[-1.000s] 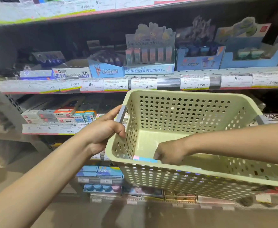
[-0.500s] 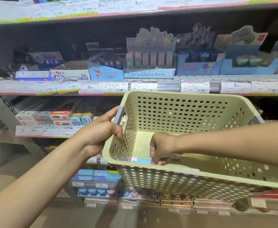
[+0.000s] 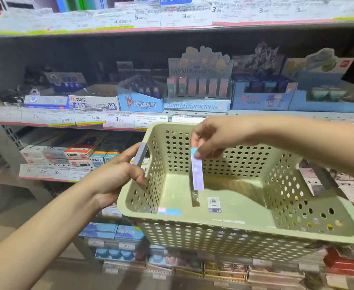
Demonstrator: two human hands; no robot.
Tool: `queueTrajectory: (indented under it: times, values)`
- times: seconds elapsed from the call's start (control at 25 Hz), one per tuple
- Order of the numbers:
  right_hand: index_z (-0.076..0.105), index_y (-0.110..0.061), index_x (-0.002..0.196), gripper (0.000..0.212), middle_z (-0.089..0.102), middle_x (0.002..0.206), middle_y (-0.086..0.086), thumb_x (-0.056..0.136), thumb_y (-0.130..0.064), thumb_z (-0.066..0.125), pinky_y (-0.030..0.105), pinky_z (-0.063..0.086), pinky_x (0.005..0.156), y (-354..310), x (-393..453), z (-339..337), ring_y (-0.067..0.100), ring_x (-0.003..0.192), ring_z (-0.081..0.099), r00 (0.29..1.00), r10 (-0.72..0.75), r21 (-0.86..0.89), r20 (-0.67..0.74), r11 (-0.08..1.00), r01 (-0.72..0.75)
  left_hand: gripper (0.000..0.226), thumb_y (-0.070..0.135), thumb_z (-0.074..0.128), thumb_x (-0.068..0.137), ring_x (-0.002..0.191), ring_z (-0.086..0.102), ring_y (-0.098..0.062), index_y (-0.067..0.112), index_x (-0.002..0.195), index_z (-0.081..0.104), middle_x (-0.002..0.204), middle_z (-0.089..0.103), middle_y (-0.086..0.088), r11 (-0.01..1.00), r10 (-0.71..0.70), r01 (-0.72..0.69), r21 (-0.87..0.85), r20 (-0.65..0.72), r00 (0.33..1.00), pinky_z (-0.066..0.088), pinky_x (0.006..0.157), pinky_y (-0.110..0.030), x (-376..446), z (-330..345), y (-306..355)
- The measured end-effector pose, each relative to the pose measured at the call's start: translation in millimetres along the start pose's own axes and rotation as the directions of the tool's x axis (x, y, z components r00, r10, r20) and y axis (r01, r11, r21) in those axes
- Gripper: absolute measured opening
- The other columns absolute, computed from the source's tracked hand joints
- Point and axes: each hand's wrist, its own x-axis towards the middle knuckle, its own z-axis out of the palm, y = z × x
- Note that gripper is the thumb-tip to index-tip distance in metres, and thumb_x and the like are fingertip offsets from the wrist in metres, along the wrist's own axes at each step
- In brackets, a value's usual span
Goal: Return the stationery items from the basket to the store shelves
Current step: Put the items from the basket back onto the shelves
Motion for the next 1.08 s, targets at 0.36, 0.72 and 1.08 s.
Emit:
queueTrajectory:
  times: [0.36,0.72,1.08]
  values:
    - [0.056,-0.013,0.083,0.012,0.059,0.074,0.005,0.090,-0.003,0.057,0.020,0.050,0.059,-20.0,36.5,-53.0,0.008,0.055,0.058,0.897,-0.110,0.129,-0.428,0.975,0.181,0.079,-0.024,0.029,0.070,0.047,0.056,-0.026,0.037,0.104,0.064,0.061,0.060,-0.012,1.000,0.012,-0.013,0.024,0.046,0.999,0.051,0.046,-0.031,10.9,-28.7,8.3]
    - [0.053,-0.014,0.096,0.014,0.052,0.090,0.011,0.089,-0.001,0.052,0.043,0.058,0.077,-18.5,94.8,-67.2,0.031,0.086,0.062,0.590,-0.201,-0.034,-0.782,0.959,0.281,0.081,-0.024,0.029,0.071,0.052,0.059,-0.027,0.038,0.109,0.063,0.071,0.064,-0.013,0.999,-0.003,0.000,0.043,0.074,0.997,0.050,0.045,-0.032,18.7,-50.0,12.2]
    - [0.057,-0.005,0.110,0.020,0.053,0.095,0.012,0.091,-0.004,0.052,0.035,0.058,0.078,-13.0,110.4,-71.6,0.031,0.097,0.059,0.549,-0.238,-0.182,-0.801,0.971,0.155,0.082,-0.025,0.029,0.069,0.051,0.058,-0.027,0.036,0.112,0.063,0.081,0.062,-0.016,1.000,-0.001,-0.003,0.030,0.112,0.994,0.051,0.044,-0.033,19.9,-56.6,14.1]
